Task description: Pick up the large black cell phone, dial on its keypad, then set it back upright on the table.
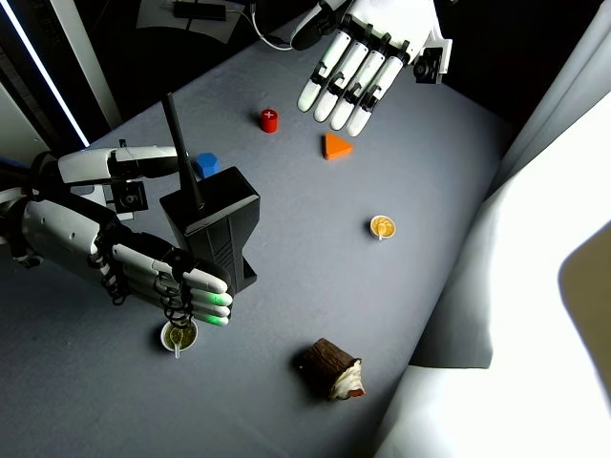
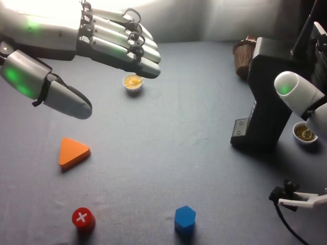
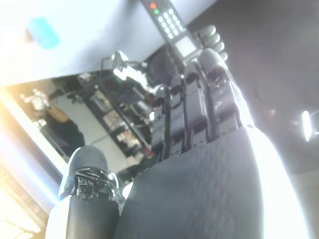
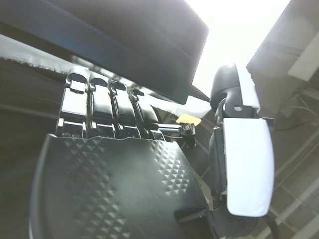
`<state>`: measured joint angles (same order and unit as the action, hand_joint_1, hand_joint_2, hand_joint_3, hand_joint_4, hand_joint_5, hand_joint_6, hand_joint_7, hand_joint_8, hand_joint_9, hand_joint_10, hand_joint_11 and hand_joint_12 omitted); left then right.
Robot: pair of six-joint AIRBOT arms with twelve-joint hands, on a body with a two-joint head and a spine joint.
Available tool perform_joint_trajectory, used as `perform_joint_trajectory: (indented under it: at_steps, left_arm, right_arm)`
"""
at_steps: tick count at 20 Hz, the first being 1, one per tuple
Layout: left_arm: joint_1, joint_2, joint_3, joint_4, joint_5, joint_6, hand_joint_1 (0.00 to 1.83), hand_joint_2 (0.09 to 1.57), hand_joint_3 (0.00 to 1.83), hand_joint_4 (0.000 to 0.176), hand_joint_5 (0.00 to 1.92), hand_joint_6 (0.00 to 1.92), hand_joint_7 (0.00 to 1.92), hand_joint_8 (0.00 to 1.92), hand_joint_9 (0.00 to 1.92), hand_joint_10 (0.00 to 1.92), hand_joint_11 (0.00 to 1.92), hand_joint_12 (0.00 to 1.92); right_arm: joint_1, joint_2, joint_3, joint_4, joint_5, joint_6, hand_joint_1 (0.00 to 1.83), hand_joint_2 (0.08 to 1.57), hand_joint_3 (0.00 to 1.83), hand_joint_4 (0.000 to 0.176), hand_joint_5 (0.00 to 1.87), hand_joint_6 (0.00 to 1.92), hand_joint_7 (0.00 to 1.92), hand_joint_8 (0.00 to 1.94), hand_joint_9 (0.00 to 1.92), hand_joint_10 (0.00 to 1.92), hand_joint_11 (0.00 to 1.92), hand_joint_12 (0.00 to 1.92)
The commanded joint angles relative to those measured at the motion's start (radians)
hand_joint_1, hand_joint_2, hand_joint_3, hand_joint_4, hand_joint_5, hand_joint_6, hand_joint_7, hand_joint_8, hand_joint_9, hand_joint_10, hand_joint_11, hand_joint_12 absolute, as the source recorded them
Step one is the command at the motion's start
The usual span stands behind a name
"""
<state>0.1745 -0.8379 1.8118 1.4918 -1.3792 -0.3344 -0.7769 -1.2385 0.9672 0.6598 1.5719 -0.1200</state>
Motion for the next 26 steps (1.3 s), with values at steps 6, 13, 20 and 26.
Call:
perform_joint_trajectory:
  at_steps: [6, 13, 20, 26]
  left_arm:
    - [-0.018, -0.004, 0.003, -0.102, -0.102, 0.029, 0.05, 1.23, 0.0, 0.0, 0.22, 0.0, 0.2, 0.0, 0.18, 0.0, 0.0, 0.53]
    - [-0.014, -0.011, -0.001, -0.115, -0.075, 0.036, 0.03, 1.25, 0.0, 0.0, 0.2, 0.0, 0.21, 0.0, 0.2, 0.0, 0.0, 0.56]
    - [-0.013, -0.012, -0.018, -0.128, -0.065, 0.047, 0.04, 1.25, 0.0, 0.0, 0.19, 0.0, 0.2, 0.0, 0.2, 0.0, 0.0, 0.65]
    - [0.013, -0.016, -0.022, -0.182, -0.041, 0.083, 0.04, 1.25, 0.0, 0.0, 0.18, 0.0, 0.2, 0.01, 0.2, 0.0, 0.0, 0.6]
  right_arm:
    - [0.01, -0.024, 0.043, -0.053, 0.086, 0.024, 0.81, 1.05, 0.0, 0.0, 0.0, 0.0, 0.0, 0.0, 0.0, 0.0, 0.0, 0.0]
    - [0.019, -0.052, 0.078, -0.055, 0.07, 0.035, 1.05, 1.06, 0.0, 0.0, 0.21, 0.0, 0.24, 0.0, 0.3, 0.01, 0.0, 0.94]
    - [0.021, -0.064, 0.105, -0.057, 0.065, 0.037, 1.44, 1.19, 0.0, 0.0, 0.62, 1.13, 0.75, 1.25, 0.79, 1.3, 0.89, 1.4]
    - [0.022, -0.056, 0.108, -0.065, 0.065, 0.037, 1.36, 1.16, 0.0, 0.0, 0.97, 0.79, 0.76, 1.33, 0.88, 1.36, 0.97, 1.11]
